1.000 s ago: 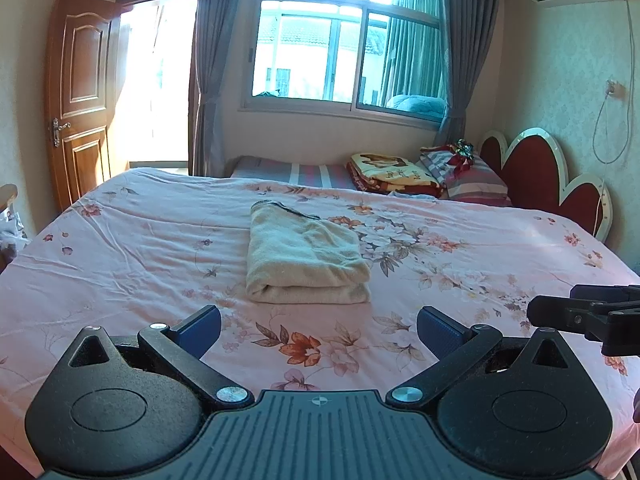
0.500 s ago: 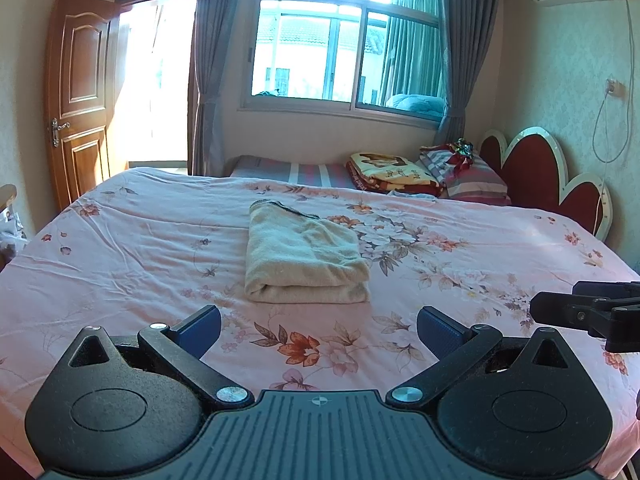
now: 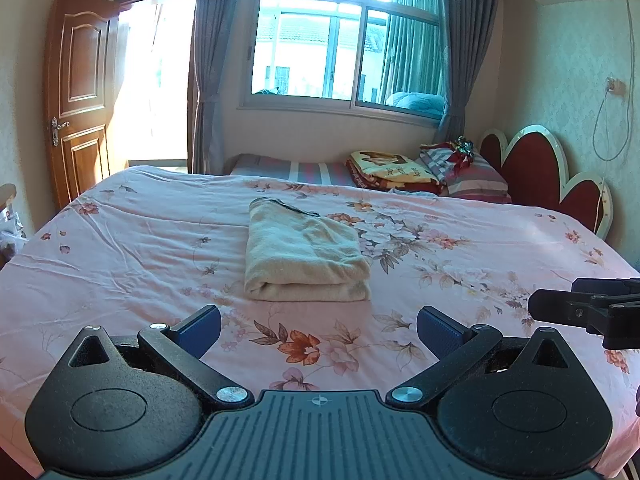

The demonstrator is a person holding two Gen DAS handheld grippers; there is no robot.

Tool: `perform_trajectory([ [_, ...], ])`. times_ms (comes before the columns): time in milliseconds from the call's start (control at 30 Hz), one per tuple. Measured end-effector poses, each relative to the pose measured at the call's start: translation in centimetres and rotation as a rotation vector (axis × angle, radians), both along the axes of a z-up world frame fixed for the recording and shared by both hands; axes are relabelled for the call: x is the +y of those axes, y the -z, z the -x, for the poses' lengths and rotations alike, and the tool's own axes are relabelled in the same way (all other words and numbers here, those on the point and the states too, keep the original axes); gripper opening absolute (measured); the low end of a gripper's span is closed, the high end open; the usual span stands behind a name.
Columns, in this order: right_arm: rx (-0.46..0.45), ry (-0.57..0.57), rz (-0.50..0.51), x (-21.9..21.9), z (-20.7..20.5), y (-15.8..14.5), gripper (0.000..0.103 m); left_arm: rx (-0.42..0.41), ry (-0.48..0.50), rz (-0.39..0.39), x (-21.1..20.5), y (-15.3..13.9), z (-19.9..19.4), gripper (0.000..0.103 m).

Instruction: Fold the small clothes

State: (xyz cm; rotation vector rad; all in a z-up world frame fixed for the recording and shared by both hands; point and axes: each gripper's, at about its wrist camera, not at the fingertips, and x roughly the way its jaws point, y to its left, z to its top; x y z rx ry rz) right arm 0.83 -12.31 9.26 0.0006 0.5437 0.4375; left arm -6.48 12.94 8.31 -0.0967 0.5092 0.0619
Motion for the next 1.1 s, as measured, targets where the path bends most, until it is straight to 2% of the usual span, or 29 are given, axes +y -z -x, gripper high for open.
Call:
perform_trajectory([
  [1100,0.003,-0.027,0.011,1.3,-0.9,0.4,0.102,-0.017,0.006,-0.027,0.9,-0.3,-0.7,0.103],
])
